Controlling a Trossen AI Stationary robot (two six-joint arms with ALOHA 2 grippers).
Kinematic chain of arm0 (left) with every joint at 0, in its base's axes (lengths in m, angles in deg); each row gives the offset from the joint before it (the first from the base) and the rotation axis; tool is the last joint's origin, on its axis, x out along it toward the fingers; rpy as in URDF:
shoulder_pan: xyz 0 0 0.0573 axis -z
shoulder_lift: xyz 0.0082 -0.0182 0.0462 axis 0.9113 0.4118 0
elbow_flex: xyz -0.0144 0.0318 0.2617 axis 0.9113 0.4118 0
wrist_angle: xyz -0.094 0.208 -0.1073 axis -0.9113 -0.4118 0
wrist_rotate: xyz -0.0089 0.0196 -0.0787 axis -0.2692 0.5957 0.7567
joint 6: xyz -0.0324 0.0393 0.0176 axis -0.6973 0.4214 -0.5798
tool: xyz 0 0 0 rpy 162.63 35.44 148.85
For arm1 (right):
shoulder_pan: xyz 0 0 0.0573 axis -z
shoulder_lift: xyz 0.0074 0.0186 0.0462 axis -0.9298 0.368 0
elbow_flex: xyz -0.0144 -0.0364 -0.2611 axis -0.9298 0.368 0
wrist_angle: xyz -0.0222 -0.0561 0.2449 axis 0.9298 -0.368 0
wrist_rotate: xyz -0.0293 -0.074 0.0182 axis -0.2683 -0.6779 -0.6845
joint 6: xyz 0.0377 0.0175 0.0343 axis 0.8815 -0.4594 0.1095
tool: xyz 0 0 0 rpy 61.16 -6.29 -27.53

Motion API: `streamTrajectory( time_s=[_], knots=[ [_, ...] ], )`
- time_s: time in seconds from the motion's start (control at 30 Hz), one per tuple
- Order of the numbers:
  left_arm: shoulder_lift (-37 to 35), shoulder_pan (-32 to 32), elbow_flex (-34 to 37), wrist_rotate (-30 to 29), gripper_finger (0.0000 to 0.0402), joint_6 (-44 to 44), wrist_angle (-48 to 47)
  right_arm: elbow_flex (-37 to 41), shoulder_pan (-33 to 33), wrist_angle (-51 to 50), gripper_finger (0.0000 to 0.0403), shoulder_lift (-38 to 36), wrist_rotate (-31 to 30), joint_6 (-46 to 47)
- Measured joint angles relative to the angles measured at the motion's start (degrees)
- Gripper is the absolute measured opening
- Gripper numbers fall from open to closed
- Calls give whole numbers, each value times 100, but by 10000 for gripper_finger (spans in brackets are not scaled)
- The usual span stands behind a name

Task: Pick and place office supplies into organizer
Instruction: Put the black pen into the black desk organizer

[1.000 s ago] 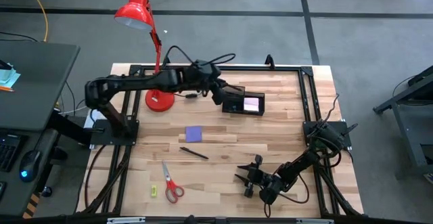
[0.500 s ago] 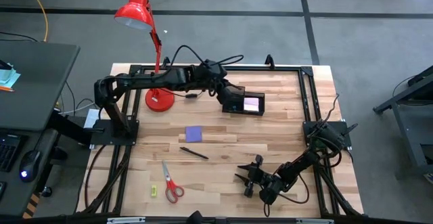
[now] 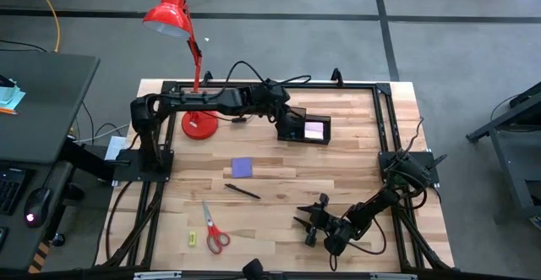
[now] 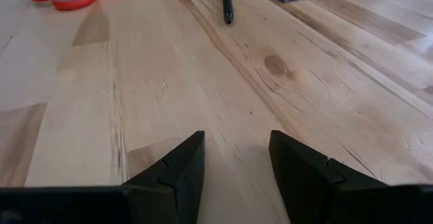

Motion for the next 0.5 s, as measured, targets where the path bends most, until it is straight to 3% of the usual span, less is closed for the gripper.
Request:
streamTrajectory(
  time_s=[0.27, 0.5],
  knots=[
    [78, -49, 0, 76, 43, 1, 85, 2, 0, -3, 161, 0, -13, 0],
    [80, -46, 0, 217, 113, -2, 92, 4, 0, -6, 161, 0, -26, -2]
  ],
)
